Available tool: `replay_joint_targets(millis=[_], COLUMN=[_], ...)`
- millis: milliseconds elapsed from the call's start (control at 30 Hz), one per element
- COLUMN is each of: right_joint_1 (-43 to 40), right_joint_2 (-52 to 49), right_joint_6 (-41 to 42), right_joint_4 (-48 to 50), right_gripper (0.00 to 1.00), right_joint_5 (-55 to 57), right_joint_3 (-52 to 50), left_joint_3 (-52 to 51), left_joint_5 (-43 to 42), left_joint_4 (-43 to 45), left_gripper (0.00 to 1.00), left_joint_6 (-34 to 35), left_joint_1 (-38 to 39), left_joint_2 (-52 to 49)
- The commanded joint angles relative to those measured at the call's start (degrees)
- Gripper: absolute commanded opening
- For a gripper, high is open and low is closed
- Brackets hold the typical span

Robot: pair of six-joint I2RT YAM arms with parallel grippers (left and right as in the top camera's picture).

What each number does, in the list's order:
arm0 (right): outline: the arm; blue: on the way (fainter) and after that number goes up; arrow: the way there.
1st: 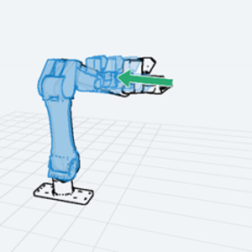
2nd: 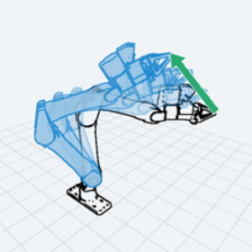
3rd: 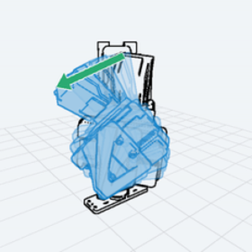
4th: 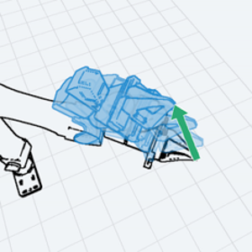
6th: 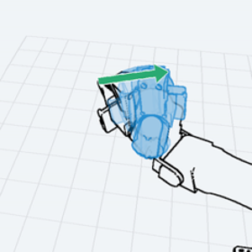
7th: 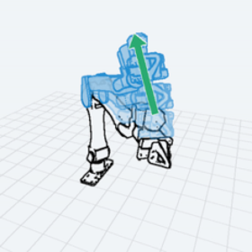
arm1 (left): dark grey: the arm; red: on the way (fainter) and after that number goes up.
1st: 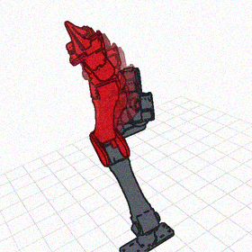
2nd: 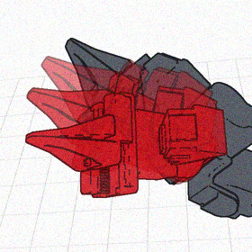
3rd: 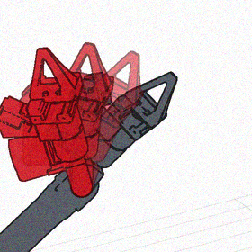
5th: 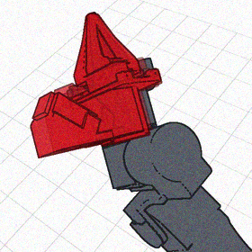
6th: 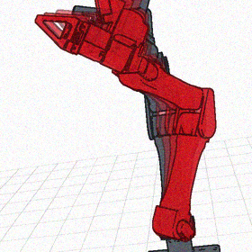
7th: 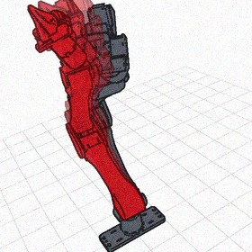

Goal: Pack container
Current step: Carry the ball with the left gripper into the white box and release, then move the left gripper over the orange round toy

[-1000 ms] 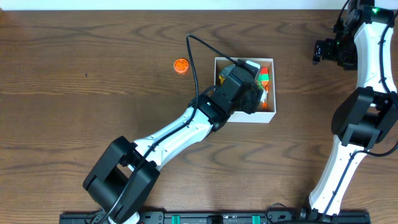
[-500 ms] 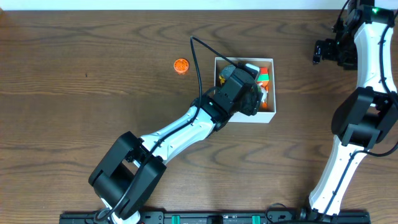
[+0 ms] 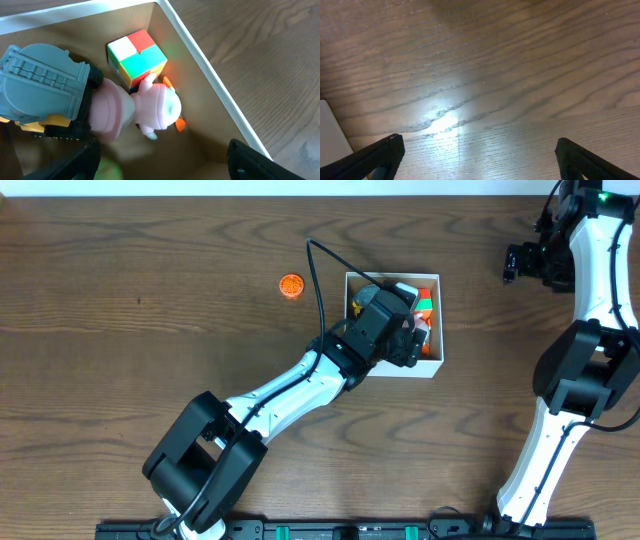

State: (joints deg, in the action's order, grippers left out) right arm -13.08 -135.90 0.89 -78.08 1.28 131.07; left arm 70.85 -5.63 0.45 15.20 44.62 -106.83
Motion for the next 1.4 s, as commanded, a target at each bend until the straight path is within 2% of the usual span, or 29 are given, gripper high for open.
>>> replay_joint_targets(millis=[0,100,200,267,300,367,433,533,667,833,1133,1367], right_joint_1=[-0.39,-0.39,-0.39,-0.39,-0.39,-0.39,-0.39,-0.39,-0.39,-0.39,-0.39,-0.39], right_joint_2=[0.66,0.66,0.66,0.66,0.66,0.66,0.66,0.66,0.66,0.66,0.66,0.66], right_joint_6=[0.79,0.79,0.79,0.79,0.79,0.79,0.79,0.79,0.79,0.79,0.79,0.79], right_joint_4=[0.11,0.13,0.13,0.13,0.13,0.13,0.11,0.13,0.11,0.13,0.11,0.13], right_gripper=[0.99,0.99,0.99,0.99,0.99,0.99,0.99,0.99,0.99,0.99,0.99,0.99], right_joint_5=[-0.02,-0.02,-0.02,-0.02,-0.02,-0.02,-0.02,-0.02,-0.02,-0.02,-0.02,-0.02], right_joint_3=[-0.22,-0.22,-0.22,-0.22,-0.22,-0.22,-0.22,-0.22,-0.22,-0.22,-0.22,-0.22], left_joint_3=[0.55,0.55,0.55,0.55,0.55,0.55,0.66,1.05,5.25,19.67,42.88,44.65], left_joint_5=[0.31,2.67,9.64,14.69,16.85,19.91,18.45,13.86,12.00,8.59,8.59,8.55], left_joint_4=[-0.24,-2.16,-8.11,-12.85,-14.95,-19.61,-24.06,-30.23,-38.40,-47.76,-62.66,-61.57], left_gripper=[0.83,0.83,0.83,0.90,0.97,0.98,0.98,0.98,0.98,0.98,0.98,0.98], left_joint_6=[-1.31,-2.25,-2.21,-2.14,-1.92,-0.28,1.70,1.62,0.85,-1.66,-4.42,-2.82], left_joint_1=[-0.96,-2.67,-5.79,-8.50,-9.97,-13.64,-17.14,-20.76,-23.74,-25.31,-26.43,-30.32], left_joint_2=[2.32,6.21,12.17,15.76,17.11,19.04,19.39,18.78,17.59,13.62,-6.29,-12.00])
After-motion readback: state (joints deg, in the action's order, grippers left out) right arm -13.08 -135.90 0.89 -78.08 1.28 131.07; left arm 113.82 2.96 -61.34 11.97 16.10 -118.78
